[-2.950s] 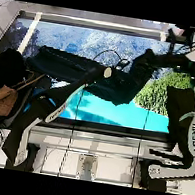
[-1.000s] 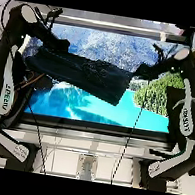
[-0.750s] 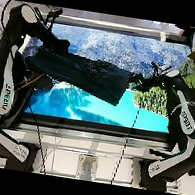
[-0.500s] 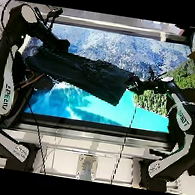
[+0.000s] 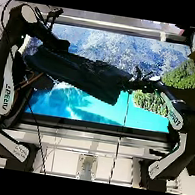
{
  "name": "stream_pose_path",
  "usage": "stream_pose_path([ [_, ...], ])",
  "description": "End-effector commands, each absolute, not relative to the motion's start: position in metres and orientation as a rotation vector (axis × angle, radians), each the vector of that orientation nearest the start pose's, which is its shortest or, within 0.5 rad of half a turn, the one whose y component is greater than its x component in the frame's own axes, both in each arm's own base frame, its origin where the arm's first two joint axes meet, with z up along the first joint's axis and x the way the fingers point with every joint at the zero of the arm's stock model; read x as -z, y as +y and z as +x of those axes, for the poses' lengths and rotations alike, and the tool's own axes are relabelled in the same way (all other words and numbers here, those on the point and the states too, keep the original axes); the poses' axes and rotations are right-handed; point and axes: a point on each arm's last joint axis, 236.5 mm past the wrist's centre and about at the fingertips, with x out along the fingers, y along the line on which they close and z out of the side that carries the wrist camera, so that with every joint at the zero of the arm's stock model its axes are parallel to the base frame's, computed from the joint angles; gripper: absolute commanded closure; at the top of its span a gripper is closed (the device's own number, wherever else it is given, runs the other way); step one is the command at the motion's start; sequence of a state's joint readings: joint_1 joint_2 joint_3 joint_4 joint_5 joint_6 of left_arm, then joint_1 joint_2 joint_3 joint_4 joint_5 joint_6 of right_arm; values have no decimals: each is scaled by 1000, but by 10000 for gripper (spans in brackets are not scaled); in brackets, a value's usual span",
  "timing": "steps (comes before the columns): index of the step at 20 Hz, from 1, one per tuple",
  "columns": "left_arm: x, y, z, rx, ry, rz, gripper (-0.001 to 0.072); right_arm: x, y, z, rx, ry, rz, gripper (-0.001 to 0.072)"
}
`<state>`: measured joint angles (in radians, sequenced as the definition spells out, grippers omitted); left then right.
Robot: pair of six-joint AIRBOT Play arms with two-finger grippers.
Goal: Fold the clothes and pants, and hang the long-sleeved shirts on hangers.
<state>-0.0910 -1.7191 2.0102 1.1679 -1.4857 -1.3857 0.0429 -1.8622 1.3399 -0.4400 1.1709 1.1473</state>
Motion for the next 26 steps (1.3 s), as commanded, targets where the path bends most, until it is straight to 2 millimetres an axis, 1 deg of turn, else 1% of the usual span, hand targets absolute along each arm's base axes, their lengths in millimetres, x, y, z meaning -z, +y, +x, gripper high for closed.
stream_pose_path([
  [1,-113,-136,485,518,1151,-50,695,6,218,407,-918,1403,784,674],
  [3,-114,-142,478,536,1170,-38,695,-20,189,390,-902,1415,684,674],
  [4,-115,-148,472,551,1180,-28,695,-30,169,379,-861,1445,631,674],
  [6,-121,-168,459,595,1187,4,695,-50,130,350,-810,1499,526,673],
  [7,-123,-183,454,622,1181,23,695,-60,110,336,-783,1515,482,674],
  [8,-124,-199,451,651,1169,36,695,-68,93,328,-744,1515,452,673],
  [10,-120,-241,447,700,1140,47,695,-76,64,323,-653,1493,417,674],
  [11,-113,-265,445,734,1131,64,695,-77,51,323,-615,1483,416,674],
  [12,-101,-287,440,765,1138,81,695,-80,42,324,-595,1474,431,674],
  [13,-84,-308,431,800,1168,105,695,-84,38,326,-575,1463,456,674],
  [14,-65,-328,420,829,1210,126,695,-90,36,329,-564,1454,468,674],
  [16,-24,-365,393,891,1291,186,695,-106,43,337,-579,1413,421,674],
  [18,11,-393,368,936,1351,236,695,-125,58,345,-610,1369,351,675],
  [20,39,-415,352,964,1379,268,695,-139,79,348,-636,1355,302,675],
  [21,50,-421,346,971,1393,279,695,-142,90,347,-647,1361,282,676],
  [23,65,-426,337,977,1423,296,694,-144,111,343,-672,1379,236,676],
  [24,67,-425,337,976,1427,297,694,-142,119,340,-681,1394,216,675],
  [25,64,-420,341,968,1429,292,695,-138,126,337,-674,1422,201,676],
  [26,57,-409,346,955,1437,291,694,-133,132,333,-665,1454,184,675],
])
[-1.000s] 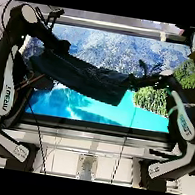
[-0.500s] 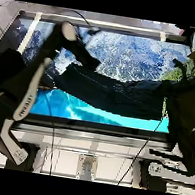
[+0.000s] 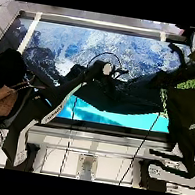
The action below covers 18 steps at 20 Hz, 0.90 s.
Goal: Fold the clothes and pants, and hang the long-sleeved shirts on hangers.
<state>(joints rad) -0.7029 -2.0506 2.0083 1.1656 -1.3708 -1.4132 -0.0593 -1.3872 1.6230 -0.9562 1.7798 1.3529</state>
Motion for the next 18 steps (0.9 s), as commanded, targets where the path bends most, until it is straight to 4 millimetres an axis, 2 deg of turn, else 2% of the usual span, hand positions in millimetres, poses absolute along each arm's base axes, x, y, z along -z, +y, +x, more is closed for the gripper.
stream_pose_path([
  [1,47,-390,353,931,1452,297,695,-128,138,331,-656,1477,173,675],
  [5,-6,-290,380,817,1495,341,695,-121,180,331,-674,1531,161,676],
  [8,-58,-226,412,700,1403,242,695,-111,234,352,-707,1500,148,676],
  [10,-87,-192,425,639,1342,187,694,-94,279,373,-721,1466,167,675],
  [11,-97,-179,428,613,1319,168,694,-82,303,386,-723,1437,186,675],
  [13,-113,-157,433,571,1285,139,695,-66,365,416,-769,1304,252,675],
  [14,-117,-150,434,559,1276,131,695,-64,392,431,-787,1227,297,675],
  [16,-120,-143,435,548,1269,126,694,-65,433,467,-778,1034,375,674],
  [17,-119,-143,435,550,1271,129,695,-68,448,480,-772,953,412,640],
  [18,-119,-143,435,550,1273,129,695,-73,457,486,-774,908,449,452],
])
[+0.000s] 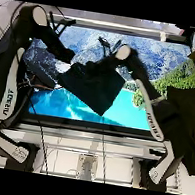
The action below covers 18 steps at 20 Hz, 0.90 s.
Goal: Fold the clothes and pants, and hang the long-sleeved shirts on hangers.
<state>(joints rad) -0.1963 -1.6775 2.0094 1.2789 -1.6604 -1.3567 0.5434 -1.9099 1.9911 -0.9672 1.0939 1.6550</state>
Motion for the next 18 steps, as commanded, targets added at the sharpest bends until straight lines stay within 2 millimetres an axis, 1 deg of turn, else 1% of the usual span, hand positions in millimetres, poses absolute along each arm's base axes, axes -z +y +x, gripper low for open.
stream_pose_path([
  [1,-119,-143,435,557,1270,137,694,-76,462,487,-779,893,473,247],
  [2,-119,-143,435,557,1270,137,694,-75,462,485,-782,901,463,243],
  [3,-119,-143,435,557,1270,137,695,-75,455,486,-776,909,453,244],
  [4,-119,-143,435,557,1270,137,695,-75,443,487,-768,935,439,244],
  [5,-119,-143,434,557,1272,138,694,-75,426,486,-762,973,411,244],
  [6,-119,-143,432,559,1279,139,695,-75,402,483,-754,1022,365,244],
  [7,-118,-142,431,560,1287,140,694,-74,375,479,-752,1068,294,244],
  [8,-118,-142,429,562,1296,141,694,-75,339,472,-736,1123,210,245],
  [11,-117,-141,427,563,1302,142,694,-77,220,445,-564,1311,1,245],
  [12,-117,-141,427,563,1303,142,695,-79,186,436,-492,1346,-18,244],
  [13,-117,-141,427,563,1303,142,695,-79,166,426,-457,1357,11,244],
  [14,-117,-141,427,563,1303,142,694,-72,154,416,-431,1357,48,243],
  [15,-117,-141,427,563,1303,142,695,-55,148,404,-408,1353,103,217],
  [16,-117,-141,427,563,1303,142,695,-35,152,391,-401,1342,187,180],
  [17,-117,-141,427,563,1302,141,694,-11,166,379,-402,1326,329,137],
  [18,-117,-142,427,563,1302,141,694,12,184,368,-399,1319,507,80],
])
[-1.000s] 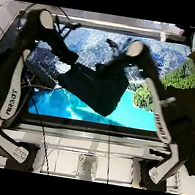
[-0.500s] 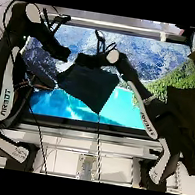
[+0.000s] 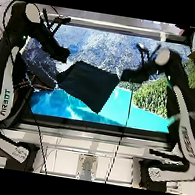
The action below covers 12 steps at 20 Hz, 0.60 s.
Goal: Fold the clothes and pants, and hang the long-sleeved shirts on hangers.
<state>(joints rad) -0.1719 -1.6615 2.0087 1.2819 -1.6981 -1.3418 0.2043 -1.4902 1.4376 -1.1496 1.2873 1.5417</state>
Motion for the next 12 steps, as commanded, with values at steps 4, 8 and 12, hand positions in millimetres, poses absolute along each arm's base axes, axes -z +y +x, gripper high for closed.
stream_pose_path([
  [4,-118,-143,427,565,1300,137,695,53,240,351,-510,1241,1077,30],
  [8,-118,-143,427,565,1300,137,695,65,246,382,-506,1170,1180,20],
  [12,-118,-143,427,565,1300,137,694,80,254,398,-507,1193,1173,20],
])
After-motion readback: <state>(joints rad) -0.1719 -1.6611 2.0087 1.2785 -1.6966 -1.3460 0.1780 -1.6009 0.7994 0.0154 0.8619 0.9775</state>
